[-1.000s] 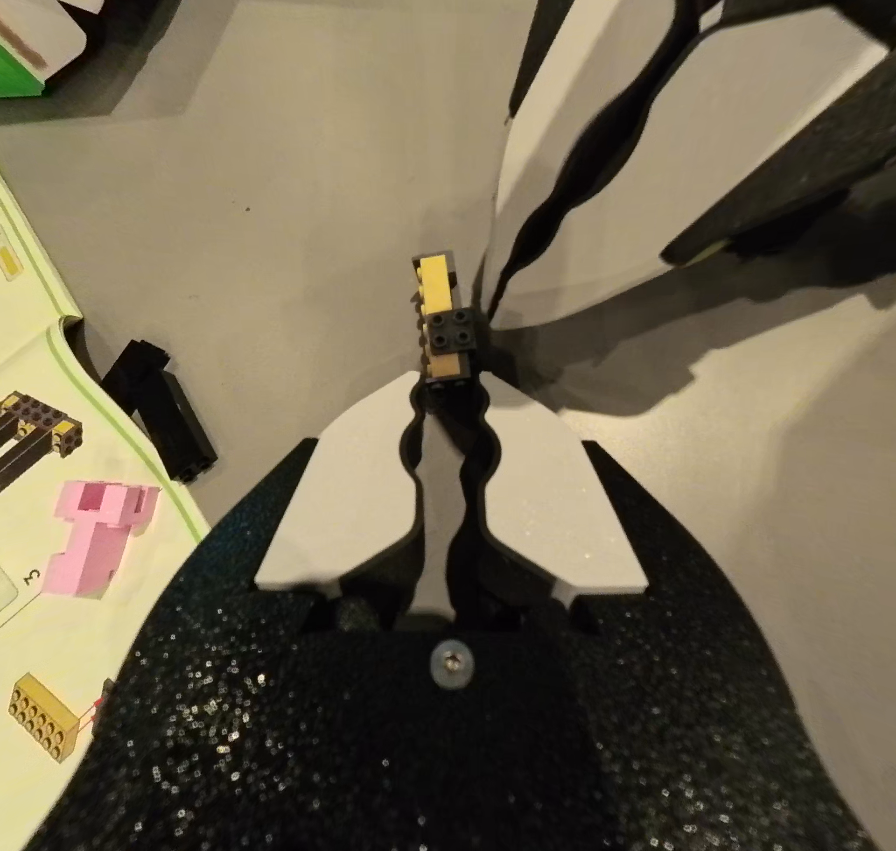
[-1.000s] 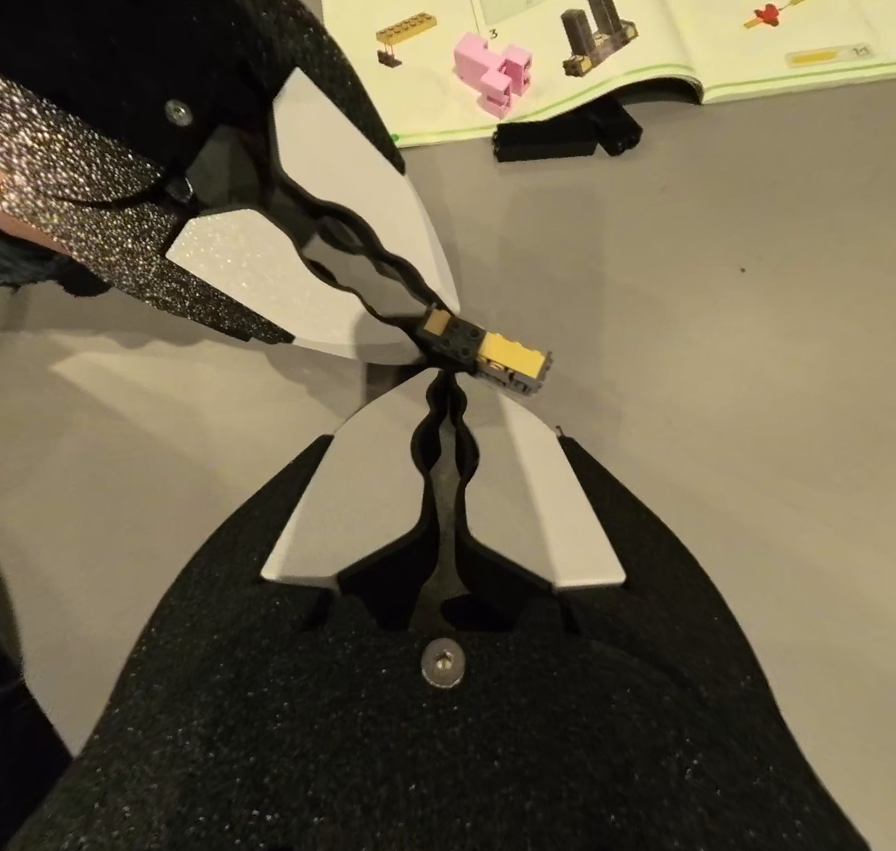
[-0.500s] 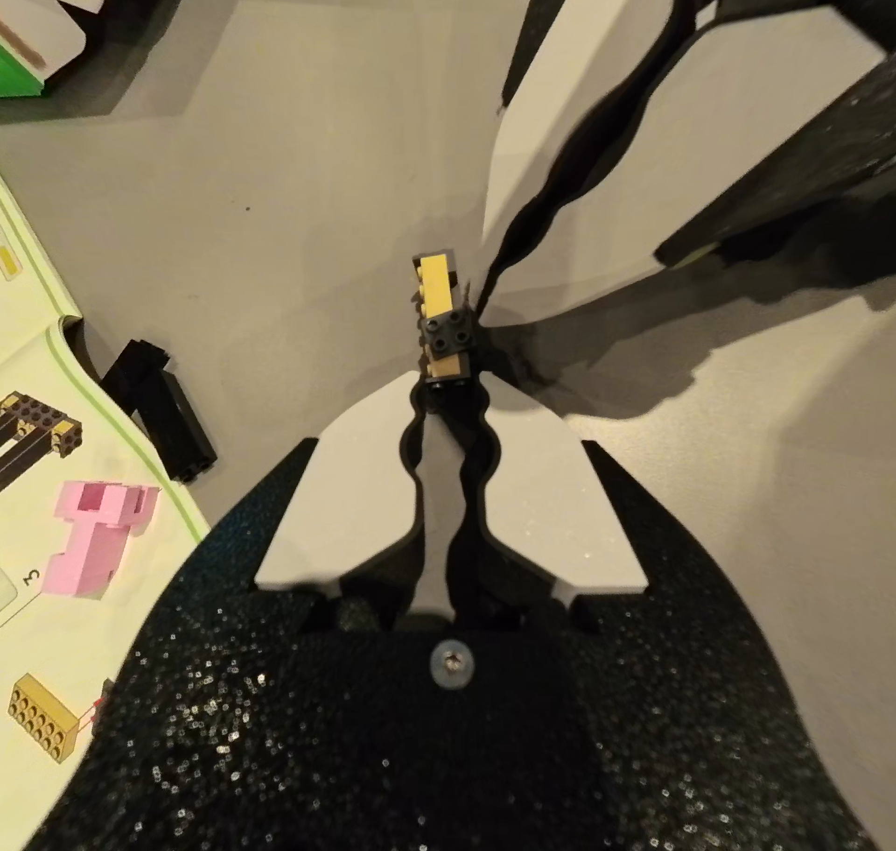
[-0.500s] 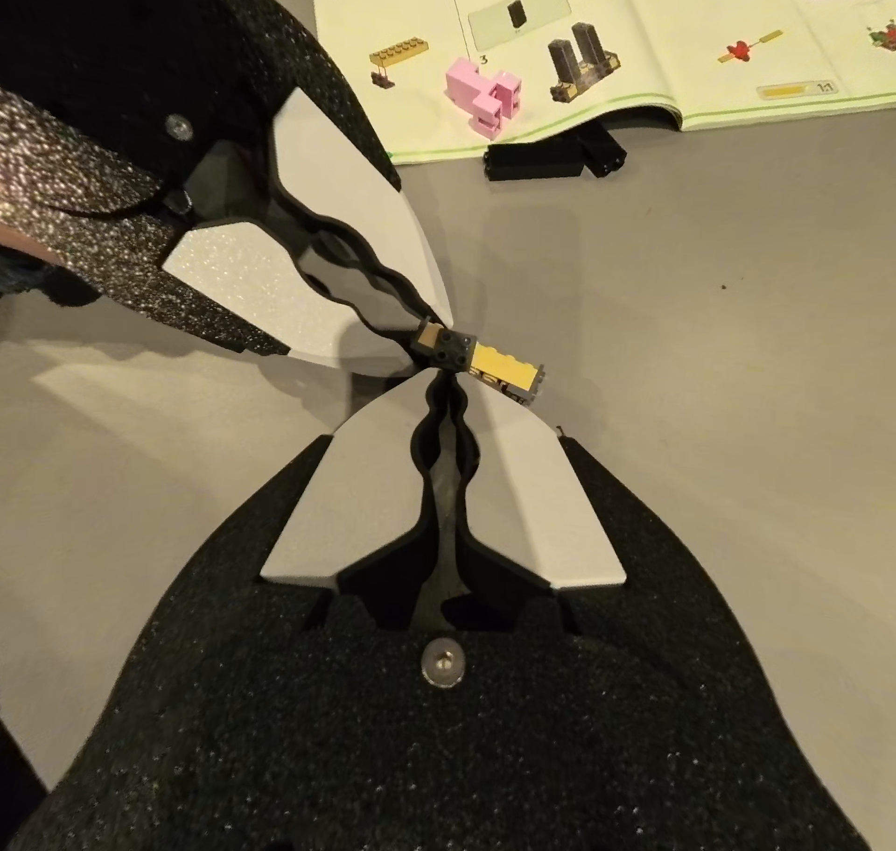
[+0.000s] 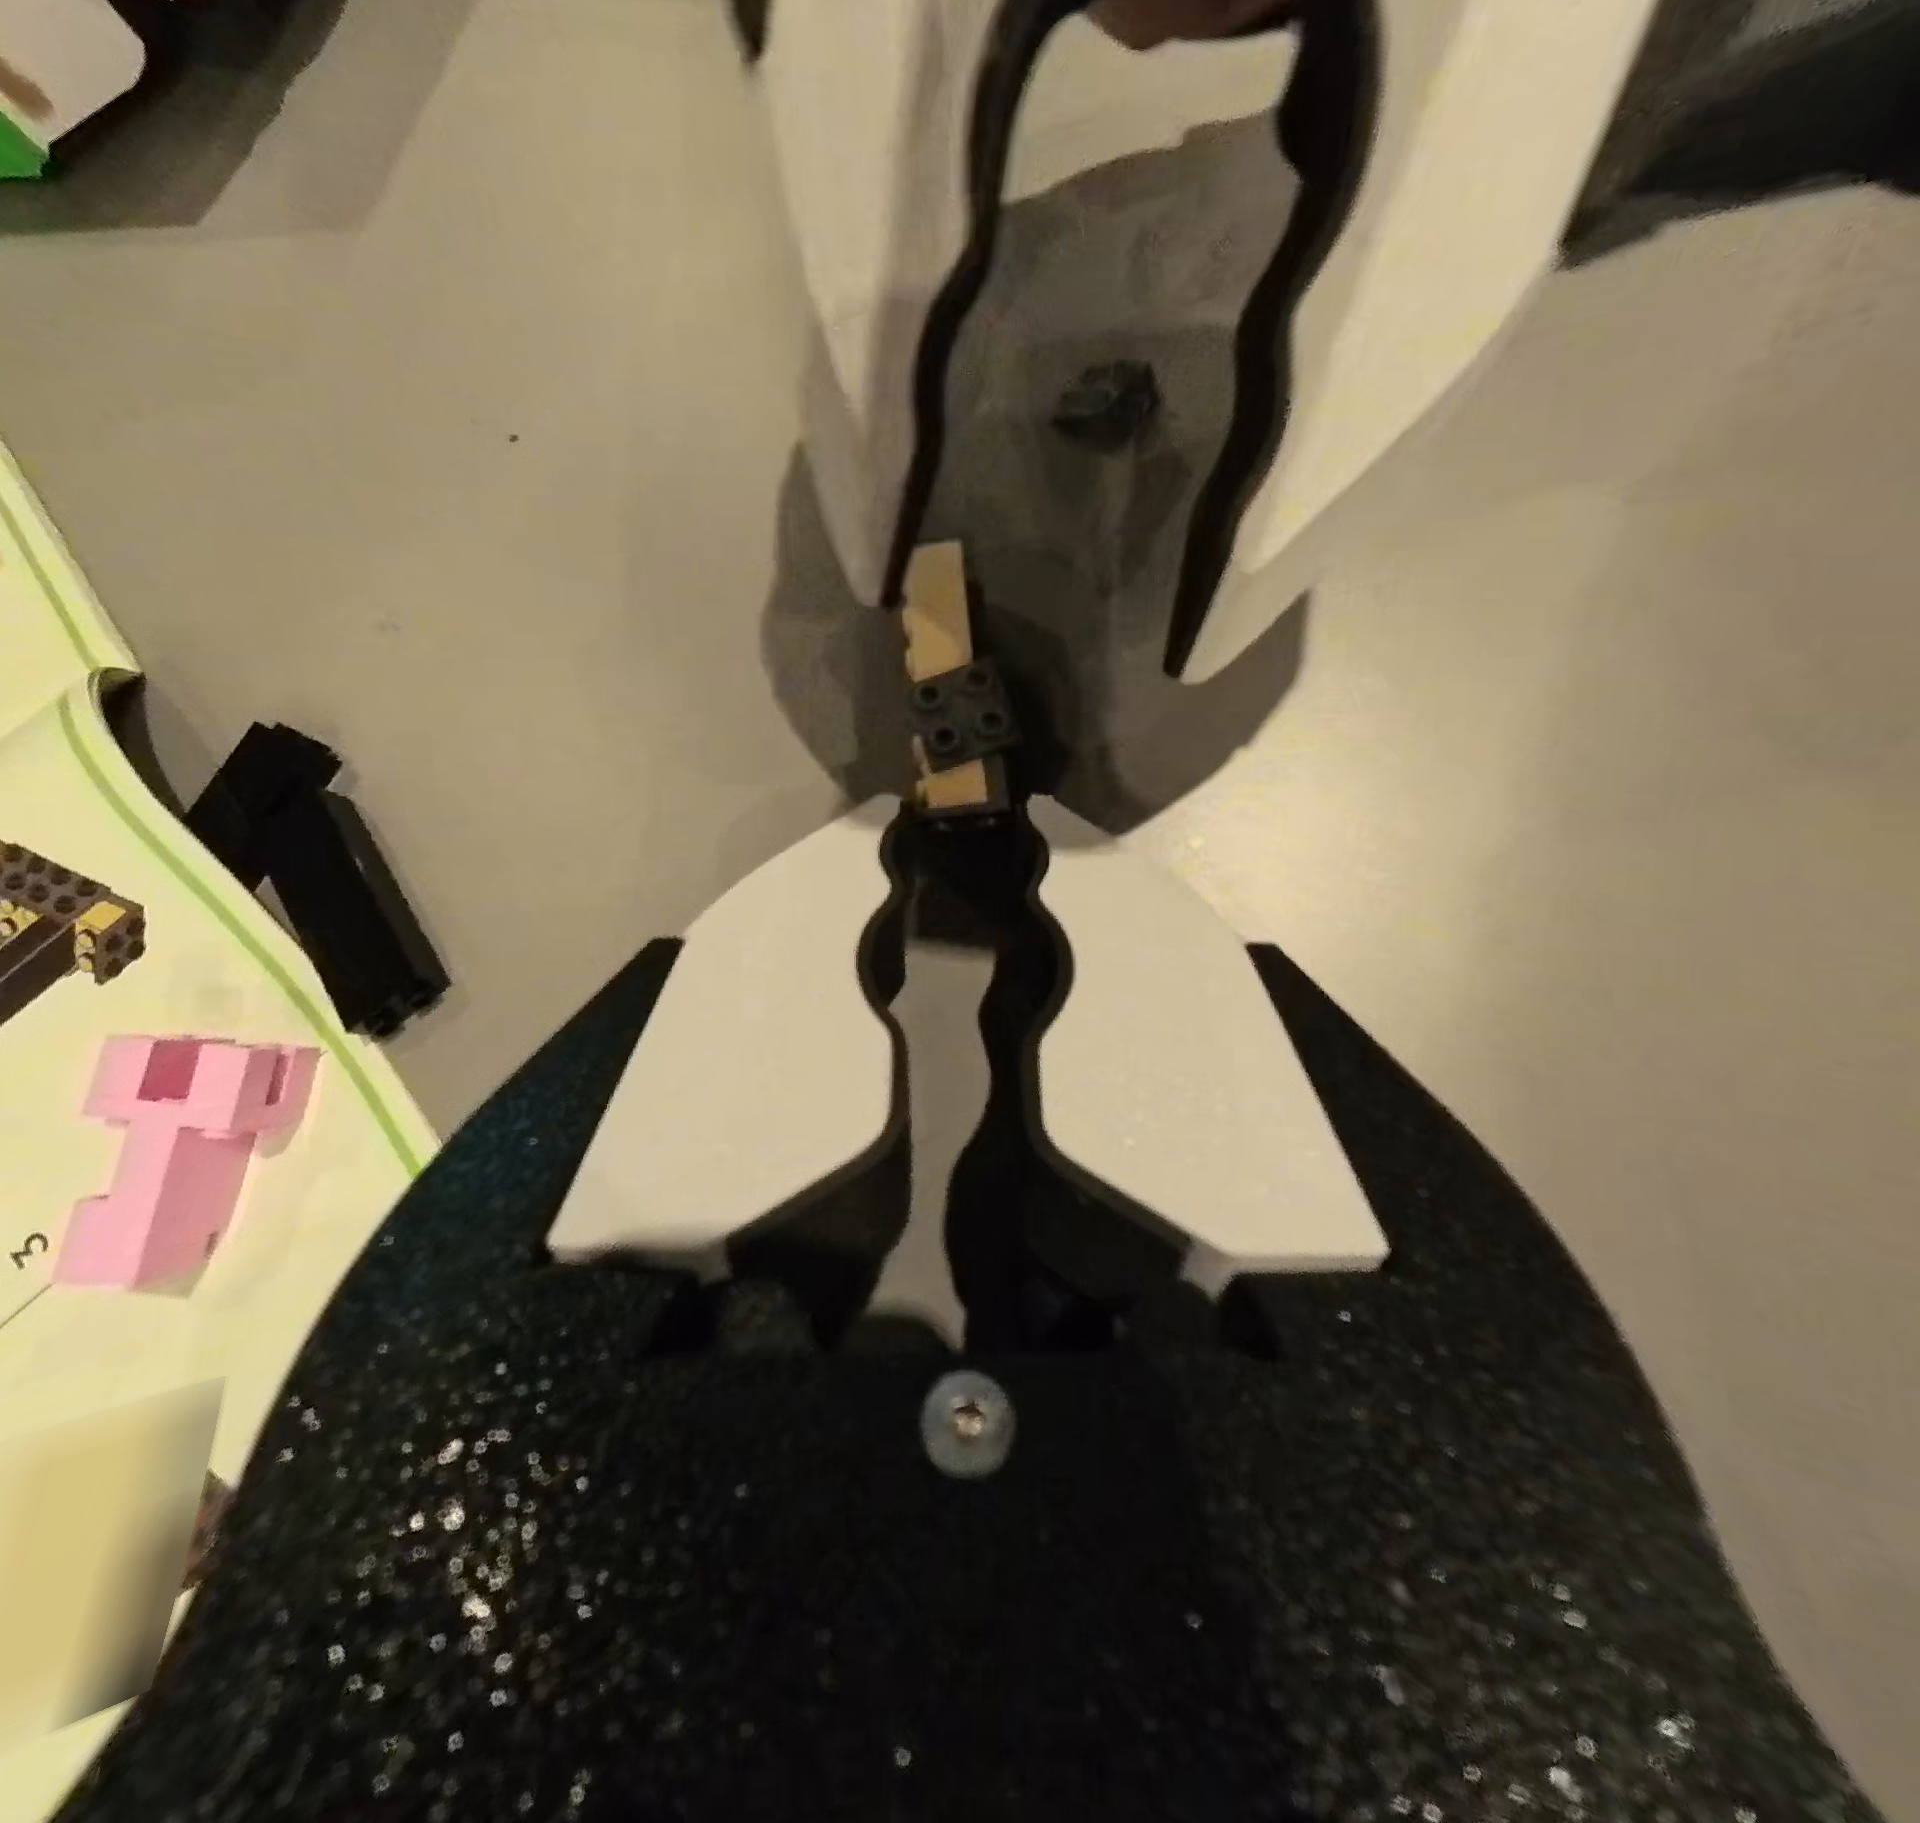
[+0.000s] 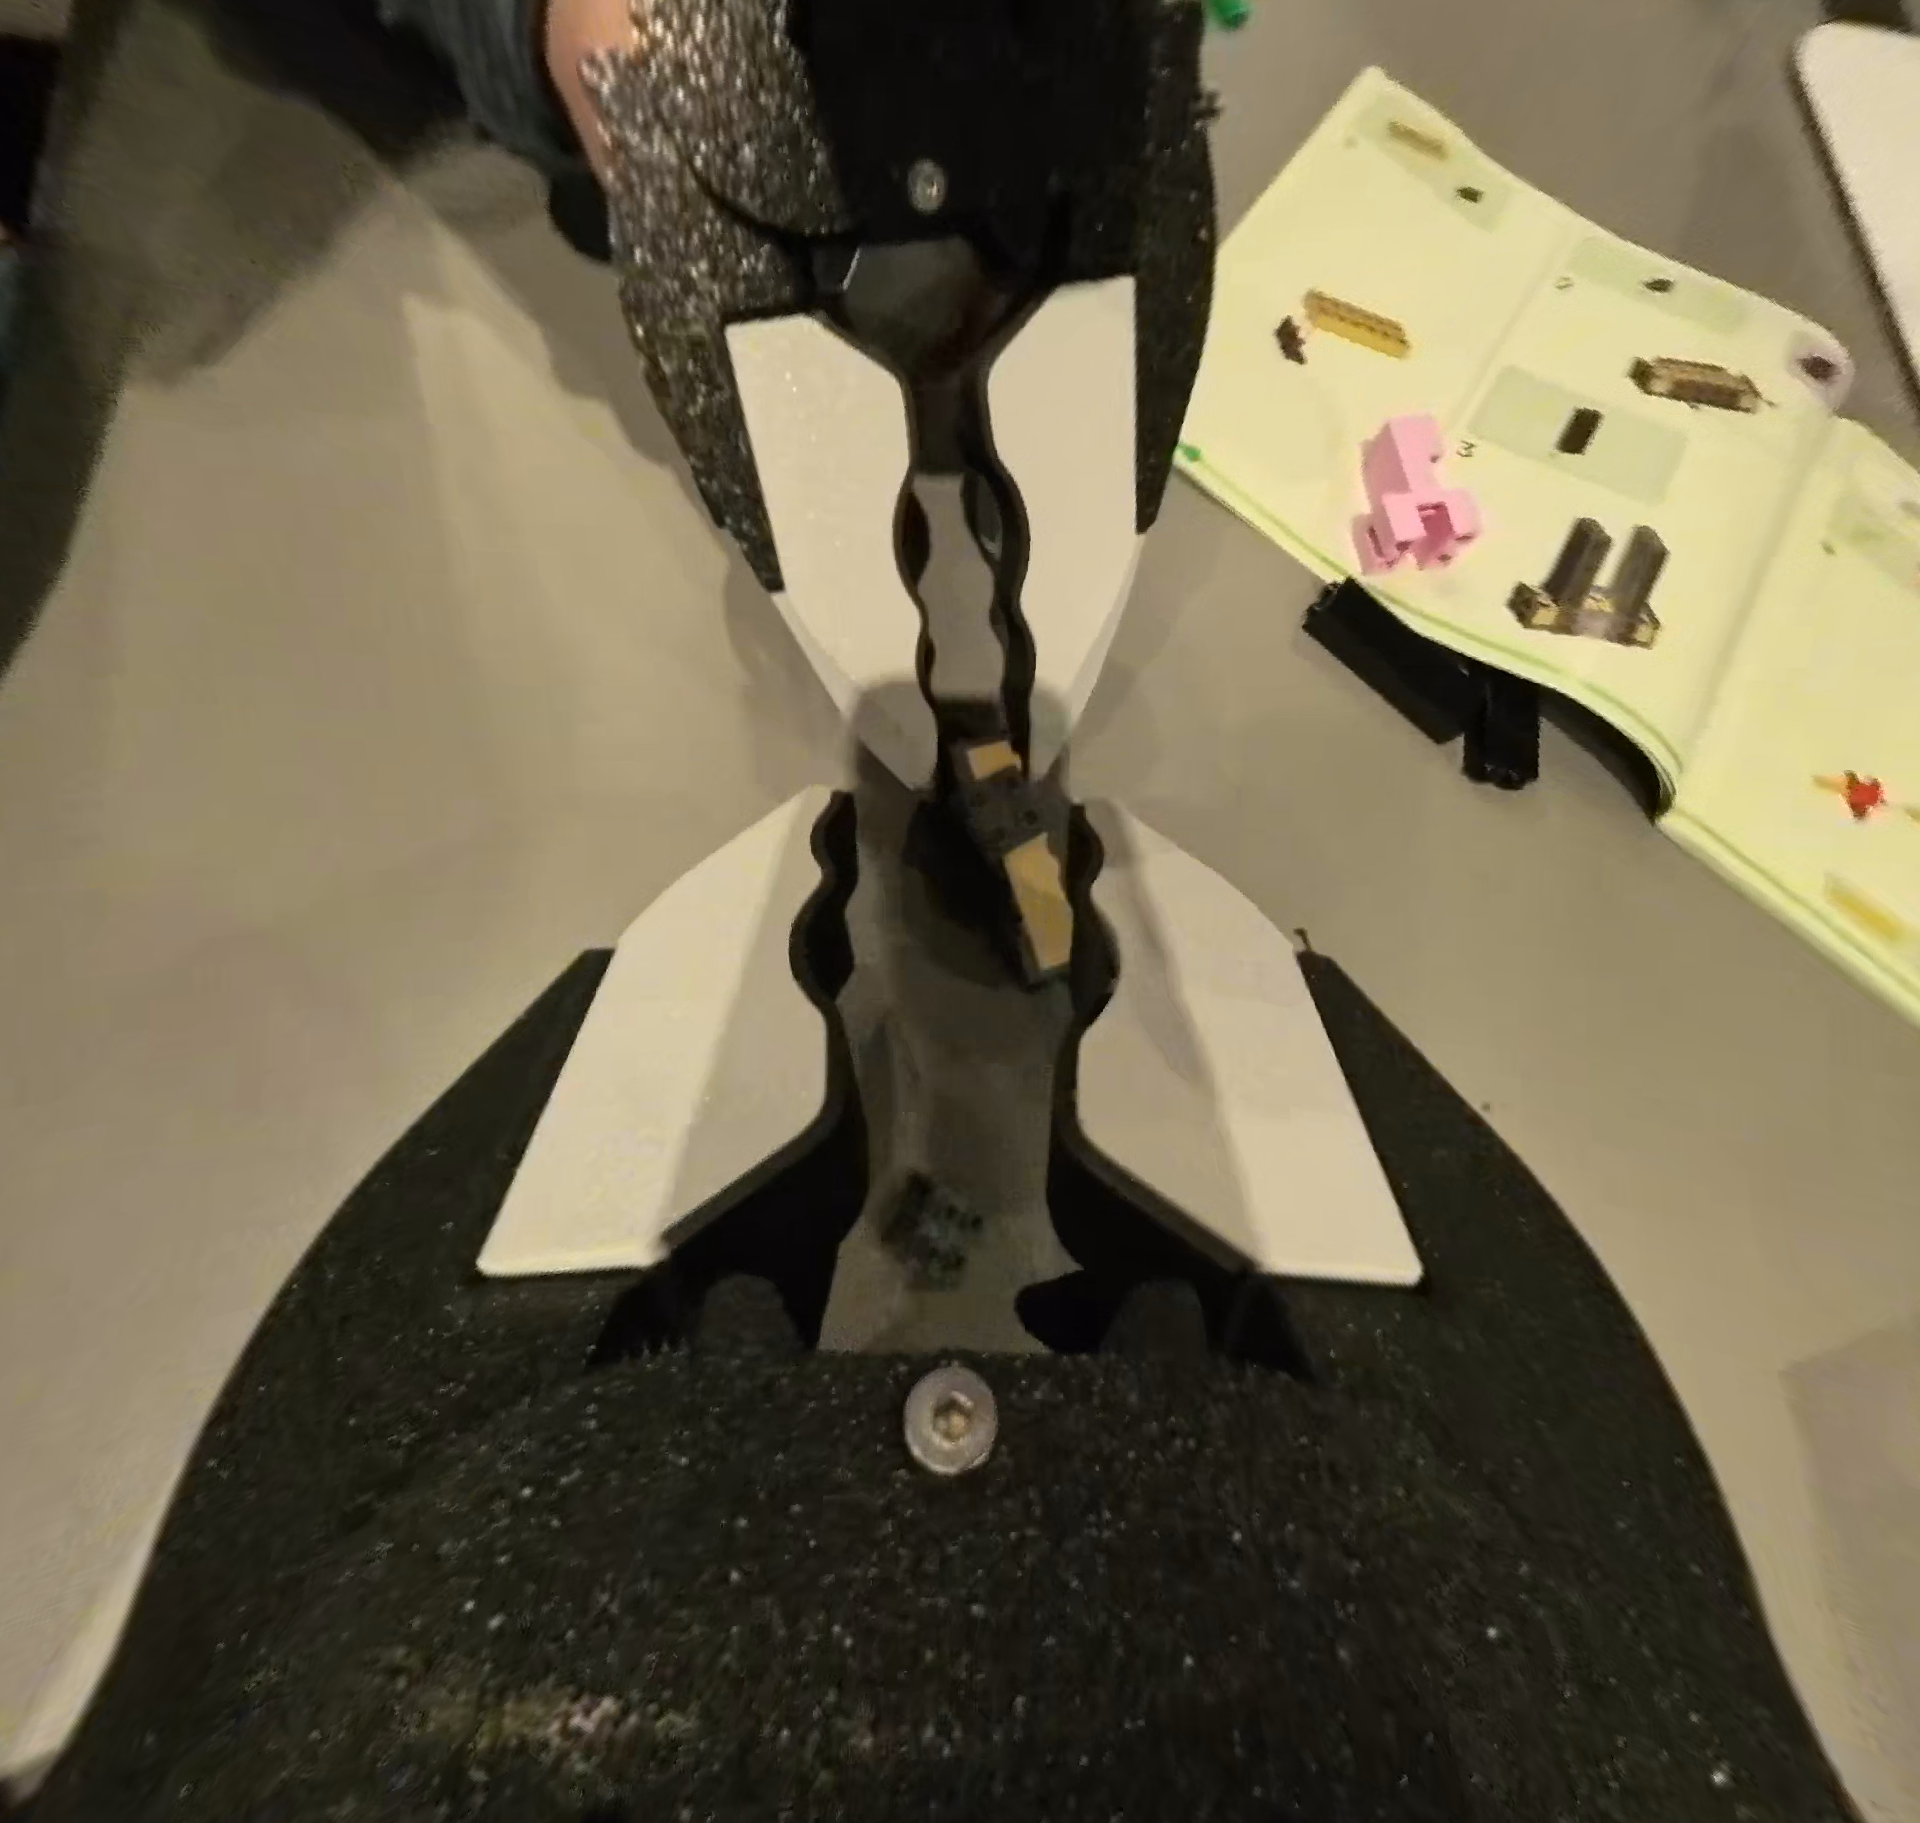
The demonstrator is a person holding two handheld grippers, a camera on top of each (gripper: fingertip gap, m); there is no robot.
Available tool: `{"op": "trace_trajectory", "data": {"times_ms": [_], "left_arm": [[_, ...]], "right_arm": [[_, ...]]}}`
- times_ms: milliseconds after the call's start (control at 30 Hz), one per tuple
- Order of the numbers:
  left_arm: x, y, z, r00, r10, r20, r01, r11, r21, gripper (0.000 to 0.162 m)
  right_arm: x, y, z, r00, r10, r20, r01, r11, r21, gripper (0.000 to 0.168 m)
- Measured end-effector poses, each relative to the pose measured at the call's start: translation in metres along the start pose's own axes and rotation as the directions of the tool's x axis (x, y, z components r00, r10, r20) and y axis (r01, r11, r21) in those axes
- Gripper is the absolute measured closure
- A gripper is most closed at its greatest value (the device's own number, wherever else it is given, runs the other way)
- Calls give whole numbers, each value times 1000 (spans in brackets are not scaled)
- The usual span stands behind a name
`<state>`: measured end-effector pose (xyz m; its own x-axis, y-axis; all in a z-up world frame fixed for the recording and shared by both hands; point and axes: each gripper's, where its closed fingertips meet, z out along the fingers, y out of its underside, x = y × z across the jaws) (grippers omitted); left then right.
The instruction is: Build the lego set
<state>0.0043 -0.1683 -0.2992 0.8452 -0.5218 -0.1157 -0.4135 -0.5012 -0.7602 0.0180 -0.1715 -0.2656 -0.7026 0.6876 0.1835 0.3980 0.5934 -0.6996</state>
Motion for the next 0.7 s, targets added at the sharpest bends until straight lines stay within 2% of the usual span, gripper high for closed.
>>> {"op": "trace_trajectory", "data": {"times_ms": [133, 367, 700], "left_arm": [[1, 0, 0, 1000, -8, -12, 8, 1000, 0, 145], [1, 0, 0, 1000, -11, -18, 11, 1000, -1, 145], [2, 0, 0, 1000, -13, -26, 13, 1000, -1, 145]], "right_arm": [[1, 3, 8, 985, -50, 164, 59, 997, -49, 124], [1, 7, 18, 943, -125, 307, 164, 981, -107, 131], [2, 12, 23, 926, -133, 355, 192, 972, -137, 152]]}}
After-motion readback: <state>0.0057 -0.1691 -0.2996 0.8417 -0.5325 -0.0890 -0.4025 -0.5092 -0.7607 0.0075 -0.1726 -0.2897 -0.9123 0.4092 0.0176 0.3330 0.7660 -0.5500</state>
